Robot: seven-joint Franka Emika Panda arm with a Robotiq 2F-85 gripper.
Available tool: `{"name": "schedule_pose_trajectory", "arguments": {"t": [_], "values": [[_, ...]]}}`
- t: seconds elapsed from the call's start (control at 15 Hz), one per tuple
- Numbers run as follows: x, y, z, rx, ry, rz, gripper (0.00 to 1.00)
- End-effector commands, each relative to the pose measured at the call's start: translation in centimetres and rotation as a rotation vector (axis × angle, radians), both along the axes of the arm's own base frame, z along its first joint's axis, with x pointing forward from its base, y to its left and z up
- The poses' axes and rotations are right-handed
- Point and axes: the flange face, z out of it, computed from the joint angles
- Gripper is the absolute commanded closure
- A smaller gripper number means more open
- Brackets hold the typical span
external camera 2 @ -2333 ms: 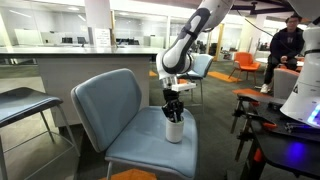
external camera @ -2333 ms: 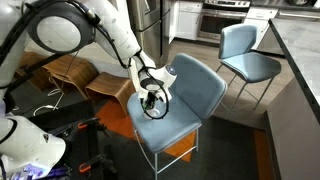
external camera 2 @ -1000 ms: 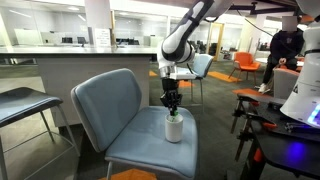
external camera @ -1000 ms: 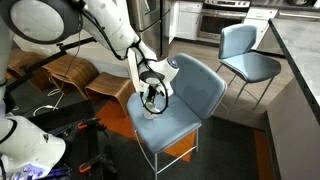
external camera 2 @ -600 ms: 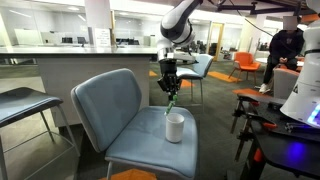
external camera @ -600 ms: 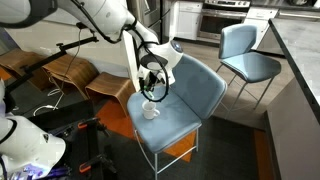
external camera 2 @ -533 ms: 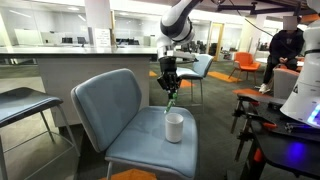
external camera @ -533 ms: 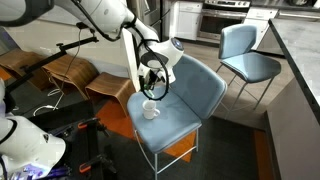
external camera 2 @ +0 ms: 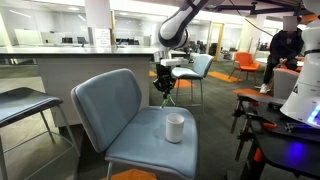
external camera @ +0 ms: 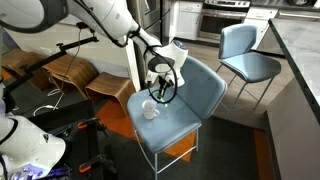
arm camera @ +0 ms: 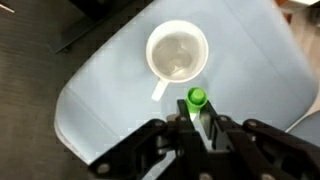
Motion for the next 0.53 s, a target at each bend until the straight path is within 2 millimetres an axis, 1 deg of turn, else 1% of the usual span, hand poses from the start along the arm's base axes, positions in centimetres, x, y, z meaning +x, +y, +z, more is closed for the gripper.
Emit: {"name": "schedule_pose_trajectory", "arguments": {"t": [0.0,0.27,0.47], "values": [[2.6,-0.8,-3.2,-0.145,0.064,-0.084,0.95],[4.8,-1.3,-7.5,-0.259,0.195,-0.150,0.95],[6.4,-0.8,-9.4,-0.293,0.277,-0.160,0.95]]}}
